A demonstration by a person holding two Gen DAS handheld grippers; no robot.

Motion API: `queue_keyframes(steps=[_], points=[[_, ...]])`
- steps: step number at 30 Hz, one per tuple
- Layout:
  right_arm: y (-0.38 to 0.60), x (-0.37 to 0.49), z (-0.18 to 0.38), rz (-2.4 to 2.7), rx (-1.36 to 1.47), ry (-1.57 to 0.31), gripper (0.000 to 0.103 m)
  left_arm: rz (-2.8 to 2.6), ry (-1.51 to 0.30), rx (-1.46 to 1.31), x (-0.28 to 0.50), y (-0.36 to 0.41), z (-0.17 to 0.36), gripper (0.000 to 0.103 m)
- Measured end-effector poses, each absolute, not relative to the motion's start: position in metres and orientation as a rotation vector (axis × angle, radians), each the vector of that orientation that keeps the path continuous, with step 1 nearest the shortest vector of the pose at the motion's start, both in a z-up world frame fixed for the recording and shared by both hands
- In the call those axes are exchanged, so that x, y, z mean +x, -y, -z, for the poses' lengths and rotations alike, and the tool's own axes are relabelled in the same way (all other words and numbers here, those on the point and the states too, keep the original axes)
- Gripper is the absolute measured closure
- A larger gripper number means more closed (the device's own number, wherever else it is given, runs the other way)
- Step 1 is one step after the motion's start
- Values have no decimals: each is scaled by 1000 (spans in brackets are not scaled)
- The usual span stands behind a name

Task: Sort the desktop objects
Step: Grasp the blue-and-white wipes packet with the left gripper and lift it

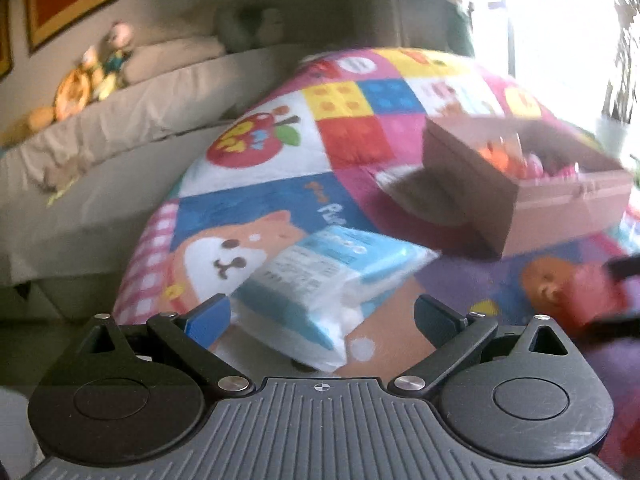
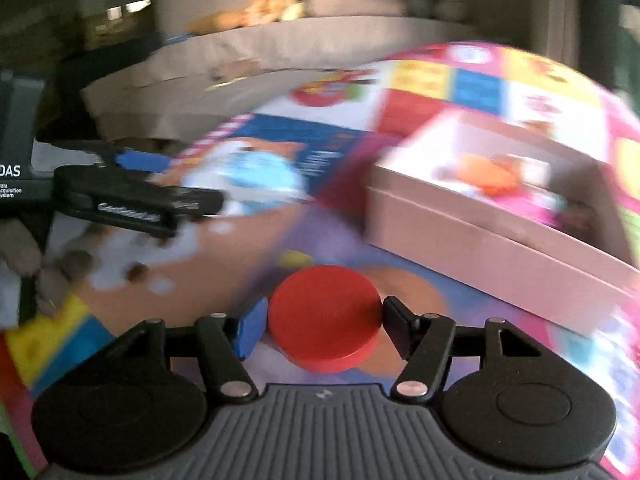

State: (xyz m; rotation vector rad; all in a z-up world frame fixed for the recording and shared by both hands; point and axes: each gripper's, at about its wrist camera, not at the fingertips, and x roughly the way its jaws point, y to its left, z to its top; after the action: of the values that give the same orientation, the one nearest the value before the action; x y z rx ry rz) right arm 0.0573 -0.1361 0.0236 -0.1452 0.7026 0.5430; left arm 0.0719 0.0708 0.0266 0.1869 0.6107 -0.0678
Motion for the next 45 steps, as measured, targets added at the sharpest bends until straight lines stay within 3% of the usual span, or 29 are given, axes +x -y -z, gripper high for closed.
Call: queue_keyframes(steps=[9,11,14,23,25,27,30,37,45], points=[[196,54,-11,-399,-17,-736,38,375,-621,193,59,-29,-26,2],[193,55,-9,-396,-13,-719,27,316,-575,214,57,-27,-34,1],[187,55,-5,-398,-19,-710,23,151,-553,196,72,-38,-41,1],[190,55,-6,-398,22,-692,12,19,-707,46,133,-56,-29,1],[191,55,-6,-395,38,-693,9,32,-726,56,136,-52,-24,5],[193,55,-6,-391,54,-687,5,36,-744,76,135,-49,-19,29],[197,56,-6,-392,79,-684,4,39,-743,91,129,-48,-17,37],[198,58,-5,-374,95,-695,0,224,-750,165,77,-30,-21,38],[193,57,-5,-367,67,-696,0,426,-786,157,9,1,-19,27]])
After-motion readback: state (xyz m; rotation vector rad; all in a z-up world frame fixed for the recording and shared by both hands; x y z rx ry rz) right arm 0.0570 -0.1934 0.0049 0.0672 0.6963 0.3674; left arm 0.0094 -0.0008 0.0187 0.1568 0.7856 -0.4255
